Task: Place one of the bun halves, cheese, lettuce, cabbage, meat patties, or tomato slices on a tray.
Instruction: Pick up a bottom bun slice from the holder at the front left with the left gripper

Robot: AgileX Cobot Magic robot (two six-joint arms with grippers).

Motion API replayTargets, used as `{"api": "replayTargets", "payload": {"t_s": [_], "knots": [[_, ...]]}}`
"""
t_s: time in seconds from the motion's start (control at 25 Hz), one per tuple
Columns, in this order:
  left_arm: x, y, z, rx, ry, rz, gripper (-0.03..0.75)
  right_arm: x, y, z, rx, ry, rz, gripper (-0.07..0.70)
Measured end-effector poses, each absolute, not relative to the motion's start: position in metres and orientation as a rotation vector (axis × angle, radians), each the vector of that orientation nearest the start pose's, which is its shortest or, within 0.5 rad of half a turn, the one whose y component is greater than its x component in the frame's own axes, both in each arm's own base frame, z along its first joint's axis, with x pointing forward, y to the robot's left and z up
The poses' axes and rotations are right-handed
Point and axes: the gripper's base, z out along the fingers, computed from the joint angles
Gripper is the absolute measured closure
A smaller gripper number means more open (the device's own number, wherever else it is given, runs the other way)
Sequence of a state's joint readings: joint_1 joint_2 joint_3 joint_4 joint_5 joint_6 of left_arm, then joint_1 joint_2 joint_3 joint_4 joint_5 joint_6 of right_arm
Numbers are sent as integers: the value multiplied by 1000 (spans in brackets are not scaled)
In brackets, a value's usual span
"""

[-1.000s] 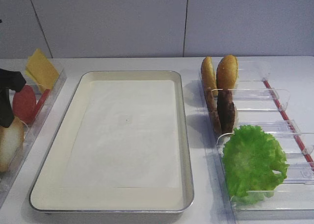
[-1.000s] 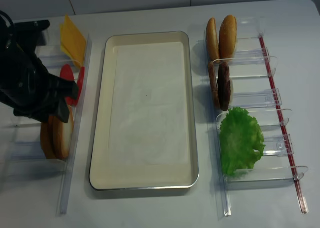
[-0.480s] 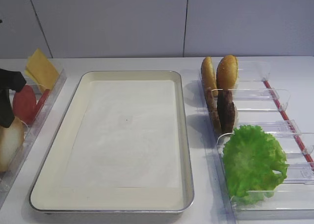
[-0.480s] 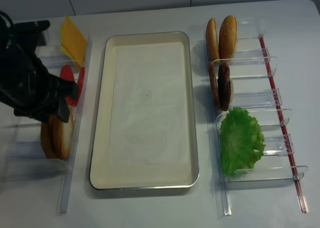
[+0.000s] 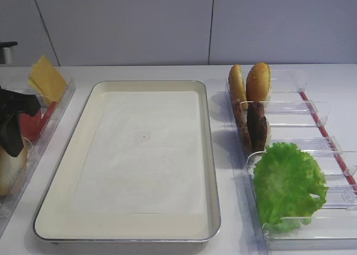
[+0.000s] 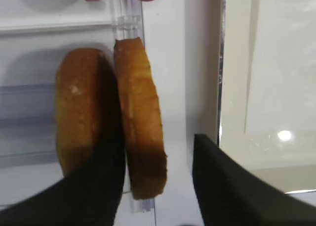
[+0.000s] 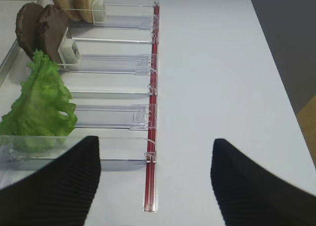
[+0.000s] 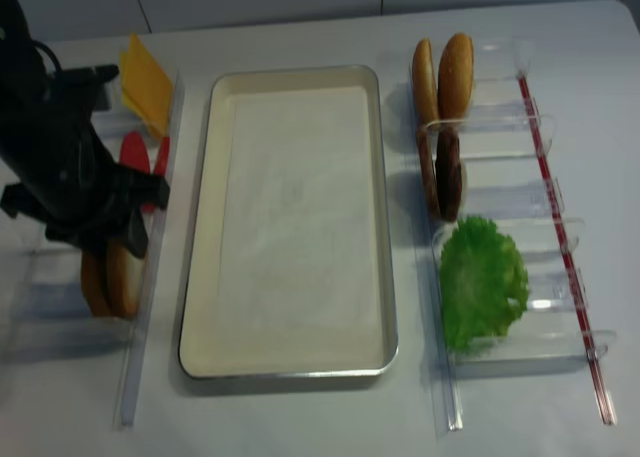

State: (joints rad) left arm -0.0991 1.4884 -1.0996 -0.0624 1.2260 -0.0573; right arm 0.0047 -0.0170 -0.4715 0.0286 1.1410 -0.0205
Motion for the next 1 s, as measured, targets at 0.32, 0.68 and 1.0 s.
{"api": "replayTargets", "payload": {"t_s": [0.32, 0.68, 1.0], "knots": [[268, -29, 255, 47, 3127, -45, 533, -8, 2, 263, -29, 2136, 25, 161], [268, -28, 255, 49, 3126, -32, 568, -8, 2, 263, -29, 2136, 25, 161], [260, -28, 270, 39, 3072, -38, 569, -8, 2, 263, -29, 2136, 25, 161]]}}
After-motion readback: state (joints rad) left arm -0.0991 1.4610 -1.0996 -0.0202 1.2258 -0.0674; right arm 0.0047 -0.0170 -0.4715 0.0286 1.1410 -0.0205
